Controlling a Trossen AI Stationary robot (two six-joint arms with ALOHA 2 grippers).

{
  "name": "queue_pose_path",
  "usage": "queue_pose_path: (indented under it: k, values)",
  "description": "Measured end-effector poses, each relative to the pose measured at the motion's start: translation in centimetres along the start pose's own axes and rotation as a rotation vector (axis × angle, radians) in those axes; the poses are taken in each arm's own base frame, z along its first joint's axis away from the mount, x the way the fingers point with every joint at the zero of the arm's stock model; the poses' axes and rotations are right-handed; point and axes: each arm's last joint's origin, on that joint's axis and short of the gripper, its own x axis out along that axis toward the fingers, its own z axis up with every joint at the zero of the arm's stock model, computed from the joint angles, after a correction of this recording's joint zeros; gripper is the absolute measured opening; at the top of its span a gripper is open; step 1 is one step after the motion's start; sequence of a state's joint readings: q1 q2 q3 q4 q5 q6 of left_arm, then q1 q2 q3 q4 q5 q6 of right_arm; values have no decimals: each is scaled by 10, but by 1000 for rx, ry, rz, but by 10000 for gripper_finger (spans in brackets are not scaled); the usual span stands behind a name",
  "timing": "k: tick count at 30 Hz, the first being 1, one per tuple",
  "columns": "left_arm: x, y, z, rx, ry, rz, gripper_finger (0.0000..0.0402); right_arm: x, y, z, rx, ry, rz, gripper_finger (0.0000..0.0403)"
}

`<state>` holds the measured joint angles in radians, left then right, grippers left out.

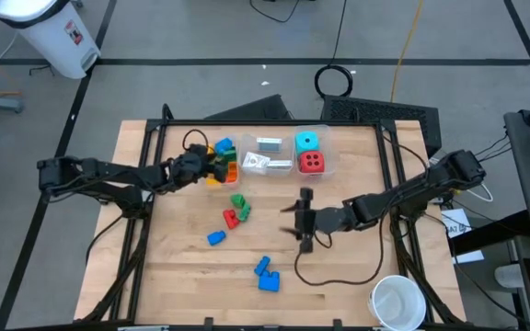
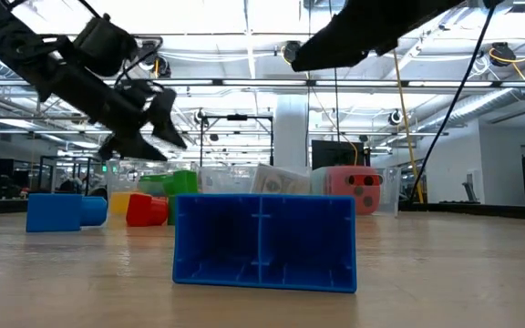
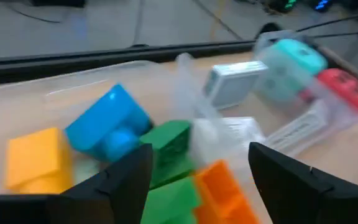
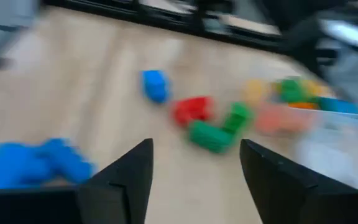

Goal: Pick & Place Toys
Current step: Put the blue game piece into the left transparent bin

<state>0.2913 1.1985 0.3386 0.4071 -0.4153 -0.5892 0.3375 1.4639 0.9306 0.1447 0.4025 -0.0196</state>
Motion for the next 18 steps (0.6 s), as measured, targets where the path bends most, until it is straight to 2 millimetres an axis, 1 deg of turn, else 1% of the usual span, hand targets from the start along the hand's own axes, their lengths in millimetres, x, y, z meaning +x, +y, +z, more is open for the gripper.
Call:
queue_pose_path:
  k: [3,5,7,10,12,14,18]
  values:
    - [-6,-7,8,-13,-28,-108,278,2,16,-5,28,-36,120,238]
    - [-10,-14,9,6,-25,-185,280,7,29,-10,47,-62,170,261]
    - [-15,-21,9,25,-31,-258,282,11,42,-20,60,-36,204,282]
    - [-23,-33,6,45,-31,-343,282,23,62,-28,103,-5,233,304]
    - [-28,-41,1,68,-21,-394,282,33,75,-31,114,22,245,311]
    - [-34,-48,-2,96,-25,-447,283,48,85,-29,112,30,252,312]
    - [-43,-59,-10,127,-10,-518,283,79,95,-29,83,46,241,303]
